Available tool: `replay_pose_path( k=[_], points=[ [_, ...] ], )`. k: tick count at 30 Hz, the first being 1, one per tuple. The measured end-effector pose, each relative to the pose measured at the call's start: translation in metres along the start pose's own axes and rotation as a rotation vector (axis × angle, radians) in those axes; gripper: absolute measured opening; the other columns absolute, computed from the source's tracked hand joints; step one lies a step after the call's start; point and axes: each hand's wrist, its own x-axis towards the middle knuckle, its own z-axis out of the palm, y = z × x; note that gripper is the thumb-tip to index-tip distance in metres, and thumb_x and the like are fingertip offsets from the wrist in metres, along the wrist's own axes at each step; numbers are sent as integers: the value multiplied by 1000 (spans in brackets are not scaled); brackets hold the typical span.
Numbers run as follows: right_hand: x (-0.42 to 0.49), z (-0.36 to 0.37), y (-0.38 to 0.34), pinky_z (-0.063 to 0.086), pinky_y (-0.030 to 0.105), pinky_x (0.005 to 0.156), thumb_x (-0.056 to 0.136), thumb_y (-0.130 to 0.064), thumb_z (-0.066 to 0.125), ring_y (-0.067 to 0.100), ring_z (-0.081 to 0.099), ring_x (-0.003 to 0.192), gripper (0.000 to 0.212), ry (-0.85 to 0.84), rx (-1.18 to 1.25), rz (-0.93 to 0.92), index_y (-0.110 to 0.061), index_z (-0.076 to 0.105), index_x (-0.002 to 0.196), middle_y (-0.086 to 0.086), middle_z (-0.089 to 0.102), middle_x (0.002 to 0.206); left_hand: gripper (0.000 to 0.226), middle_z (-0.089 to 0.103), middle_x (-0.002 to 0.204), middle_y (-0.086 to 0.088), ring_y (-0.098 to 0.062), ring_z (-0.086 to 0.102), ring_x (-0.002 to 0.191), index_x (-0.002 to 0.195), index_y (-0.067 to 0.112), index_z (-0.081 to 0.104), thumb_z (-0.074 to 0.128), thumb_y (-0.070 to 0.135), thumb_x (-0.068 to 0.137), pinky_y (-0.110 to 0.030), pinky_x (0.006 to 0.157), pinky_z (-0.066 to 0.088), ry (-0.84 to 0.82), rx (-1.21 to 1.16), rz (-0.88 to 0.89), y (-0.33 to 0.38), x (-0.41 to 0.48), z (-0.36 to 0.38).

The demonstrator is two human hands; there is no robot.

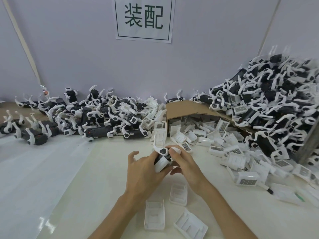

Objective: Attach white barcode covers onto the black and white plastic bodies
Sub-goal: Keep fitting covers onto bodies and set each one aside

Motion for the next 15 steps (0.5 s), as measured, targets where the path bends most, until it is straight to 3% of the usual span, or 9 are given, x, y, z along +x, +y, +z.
replay_pose_path(
  k=[6, 10, 15],
  points=[
    [2, 4, 4, 49, 26, 68, 100, -29, 58, 7, 60, 83, 19, 34, -80, -91, -16, 65, 113, -9, 67, 97, 31, 69, 74, 15, -3, 65, 76, 100, 32, 56, 48, 61, 91, -32, 107, 19, -96, 65, -35, -3, -4, 7],
    [0, 6, 5, 51, 23, 70, 90, -42, 57, 4, 61, 83, 34, 48, -105, -152, -18, 64, 112, -21, 66, 97, 34, 69, 78, 14, -4, 65, 74, 100, 31, 56, 44, 61, 92, -31, 104, 19, -88, 99, -34, -3, -4, 8],
    [0, 6, 7, 51, 22, 69, 93, -49, 54, 4, 64, 87, 39, 63, -83, -121, -27, 59, 125, -11, 68, 107, 29, 70, 76, 12, -6, 65, 72, 98, 30, 53, 49, 58, 93, -32, 102, 20, -89, 82, -29, -2, -5, 9]
  ],
)
